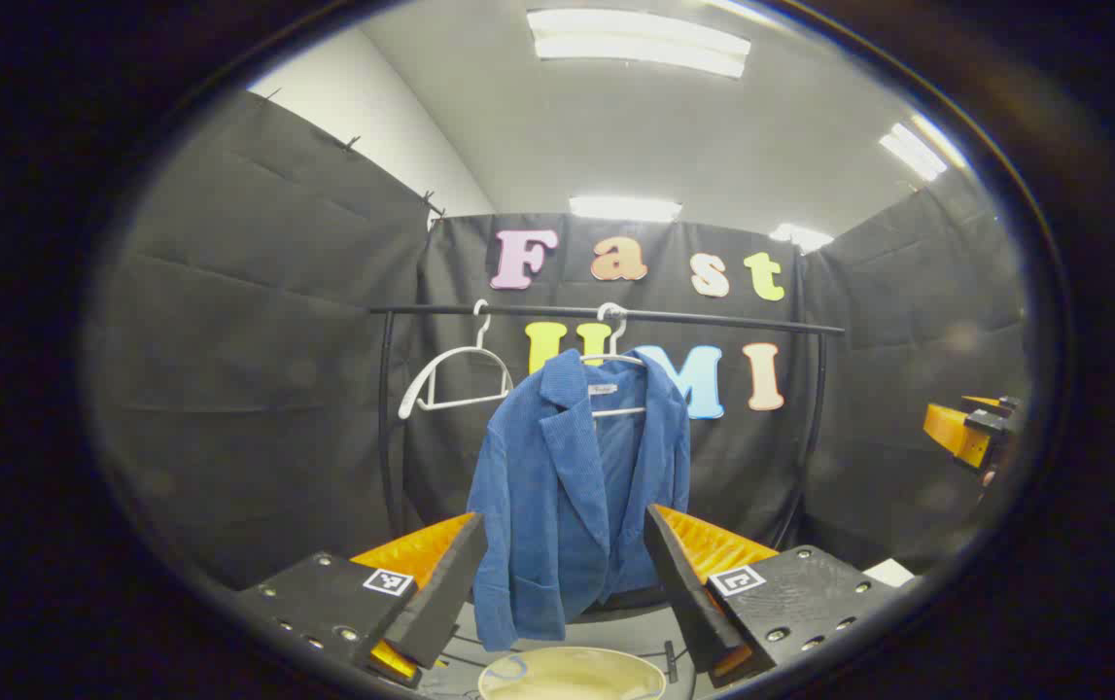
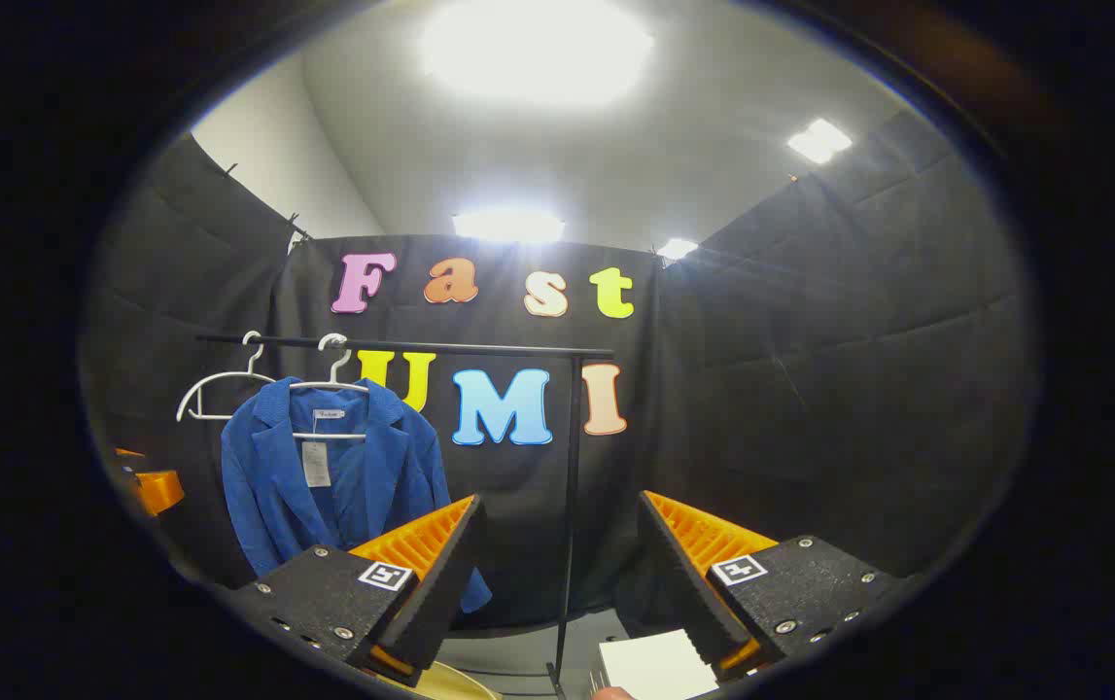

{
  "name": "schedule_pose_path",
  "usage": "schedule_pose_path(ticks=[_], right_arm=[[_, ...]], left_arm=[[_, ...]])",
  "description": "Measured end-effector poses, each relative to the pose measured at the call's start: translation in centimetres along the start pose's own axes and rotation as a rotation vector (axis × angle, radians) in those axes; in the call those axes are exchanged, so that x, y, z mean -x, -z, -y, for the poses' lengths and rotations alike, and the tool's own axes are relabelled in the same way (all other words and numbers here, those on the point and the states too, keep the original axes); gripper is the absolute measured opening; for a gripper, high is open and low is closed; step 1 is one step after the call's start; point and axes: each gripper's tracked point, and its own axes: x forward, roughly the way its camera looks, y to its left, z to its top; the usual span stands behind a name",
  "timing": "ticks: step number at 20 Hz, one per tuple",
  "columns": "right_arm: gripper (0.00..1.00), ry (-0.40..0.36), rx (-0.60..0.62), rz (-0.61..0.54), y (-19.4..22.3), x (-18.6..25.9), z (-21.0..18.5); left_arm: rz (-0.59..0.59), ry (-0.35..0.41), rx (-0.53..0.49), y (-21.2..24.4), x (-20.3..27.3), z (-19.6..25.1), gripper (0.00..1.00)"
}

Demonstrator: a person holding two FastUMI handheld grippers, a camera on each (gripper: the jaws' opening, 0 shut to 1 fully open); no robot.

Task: Grasp the clothes on the hanger with both hands and then place them into the laundry hamper below.

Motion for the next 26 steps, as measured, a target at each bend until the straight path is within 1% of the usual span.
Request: schedule_pose_path(ticks=[1,2,3,4,5,6,7,8,11,15,16,17,18,19,20,21,22,25,26], right_arm=[[0.92,-0.012,-0.002,-0.006,0.1,-0.1,-0.6],[0.96,-0.026,-0.003,-0.015,0.3,-0.1,-1.2],[0.96,-0.041,-0.003,-0.025,0.5,0.0,-1.8],[0.92,-0.052,-0.005,-0.038,0.7,0.1,-2.2],[0.95,-0.058,-0.013,-0.051,1.0,0.0,-2.4],[0.92,-0.067,-0.025,-0.061,1.2,0.1,-2.8],[0.92,-0.075,-0.033,-0.073,1.5,0.2,-3.0],[0.96,-0.079,-0.034,-0.080,1.6,0.2,-3.2],[0.96,-0.087,-0.023,-0.089,1.6,0.4,-3.4],[0.96,-0.115,-0.018,-0.106,2.4,0.5,-4.1],[0.96,-0.133,-0.023,-0.123,2.9,0.6,-4.6],[0.92,-0.151,-0.025,-0.142,3.4,0.6,-5.1],[0.96,-0.170,-0.029,-0.162,3.8,0.5,-5.6],[0.92,-0.193,-0.037,-0.176,3.9,0.4,-6.3],[0.96,-0.215,-0.044,-0.187,3.9,0.1,-7.1],[0.96,-0.235,-0.044,-0.196,3.7,-0.3,-7.7],[0.96,-0.255,-0.037,-0.200,3.4,-0.7,-8.5],[0.96,-0.313,-0.007,-0.167,1.6,-2.1,-11.1],[0.96,-0.336,-0.002,-0.158,1.1,-2.6,-12.2]], left_arm=[[-0.006,-0.002,0.001,0.2,0.1,-0.4,0.97],[-0.012,-0.004,0.005,0.5,0.2,-0.6,0.97],[-0.017,-0.005,0.013,0.7,0.4,-0.7,0.97],[-0.021,-0.007,0.023,1.0,0.6,-0.8,0.97],[-0.028,-0.007,0.035,1.3,0.8,-0.8,0.97],[-0.042,-0.006,0.046,1.8,0.9,-0.9,0.97],[-0.058,-0.012,0.054,2.4,1.1,-1.1,0.97],[-0.075,-0.024,0.063,3.0,1.3,-1.4,0.97],[-0.105,-0.047,0.092,4.3,1.3,-2.3,0.97],[-0.137,-0.080,0.066,5.8,2.0,-3.6,0.97],[-0.142,-0.088,0.059,6.1,2.4,-3.8,0.94],[-0.145,-0.096,0.057,6.5,2.6,-3.9,0.94],[-0.153,-0.107,0.062,6.9,2.8,-4.1,0.94],[-0.162,-0.116,0.074,7.4,3.0,-4.2,0.97],[-0.169,-0.122,0.091,7.7,3.2,-4.3,0.97],[-0.175,-0.130,0.100,7.8,3.4,-4.4,0.98],[-0.167,-0.141,0.089,7.6,3.6,-4.6,0.97],[-0.141,-0.178,0.013,6.7,3.8,-5.5,0.97],[-0.138,-0.181,0.009,6.4,3.7,-5.6,0.94]])
